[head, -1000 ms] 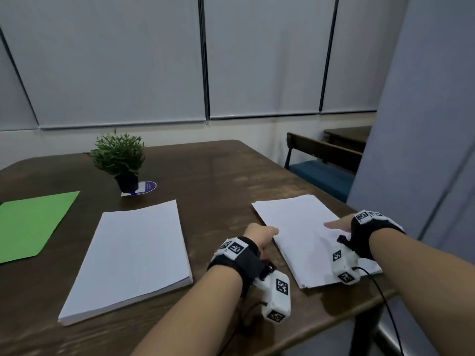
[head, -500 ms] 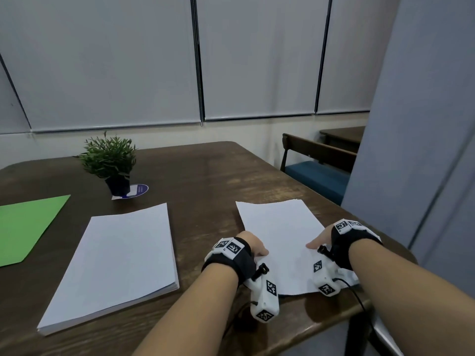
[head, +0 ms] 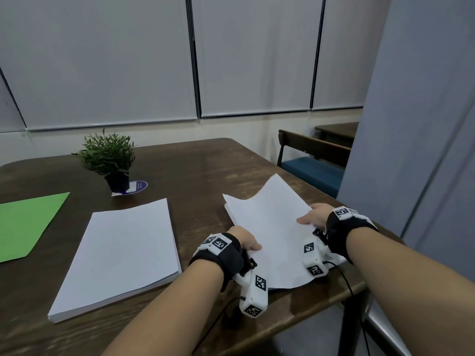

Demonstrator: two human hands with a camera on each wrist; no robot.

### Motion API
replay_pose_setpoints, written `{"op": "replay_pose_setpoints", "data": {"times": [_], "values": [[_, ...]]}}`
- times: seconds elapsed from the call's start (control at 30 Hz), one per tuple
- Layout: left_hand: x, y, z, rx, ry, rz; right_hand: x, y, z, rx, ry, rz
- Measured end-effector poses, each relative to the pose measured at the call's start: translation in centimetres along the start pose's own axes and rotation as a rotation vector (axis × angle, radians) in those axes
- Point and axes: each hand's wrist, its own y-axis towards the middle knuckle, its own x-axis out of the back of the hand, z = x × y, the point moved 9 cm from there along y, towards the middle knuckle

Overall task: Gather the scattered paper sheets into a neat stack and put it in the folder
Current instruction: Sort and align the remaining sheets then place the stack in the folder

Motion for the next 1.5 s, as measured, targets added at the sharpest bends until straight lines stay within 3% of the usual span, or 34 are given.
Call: {"op": "replay_pose_setpoints", "data": {"times": [0.17, 0.33, 0.43, 0.53, 0.67, 0.77, 0.97, 1.1, 1.2, 1.37, 1.5], "values": [[1.6, -0.4, 1.7, 0.009, -0.062, -0.034, -1.5, -1.3, 2.2, 0.05, -0.15, 0.037], [5.0, -1.4, 3.9, 0.02, -0.273, -0.089, -2.8, -2.3, 6.6, 0.179, -0.03, 0.03], [11.0, -2.9, 3.5, -0.059, -0.335, -0.194, -2.5, -4.6, 11.7, 0.306, 0.154, -0.05], [19.1, -5.0, 4.5, -0.09, -0.271, -0.343, -4.7, -6.8, 17.2, 0.394, 0.306, -0.025], [27.1, -6.5, 10.3, 0.004, -0.193, -0.447, -11.6, -8.4, 23.5, 0.437, 0.365, 0.079], [30.4, -6.8, 15.5, 0.129, -0.096, -0.514, -17.6, -8.6, 26.3, 0.412, 0.263, 0.178], [30.8, -4.8, 22.1, 0.314, 0.095, -0.446, -24.6, -7.6, 26.9, 0.321, -0.069, 0.214], [30.5, -5.4, 22.9, 0.406, 0.246, -0.366, -26.5, -7.3, 26.1, 0.334, -0.262, 0.257], [30.0, -5.1, 23.1, 0.424, 0.229, -0.228, -25.9, -7.6, 25.9, 0.317, -0.347, 0.236], [30.1, -5.8, 22.6, 0.437, 0.305, -0.206, -25.7, -7.4, 26.0, 0.282, -0.319, 0.298], [29.8, -6.1, 22.9, 0.458, 0.269, -0.172, -26.3, -7.8, 25.0, 0.194, -0.114, 0.454]]}}
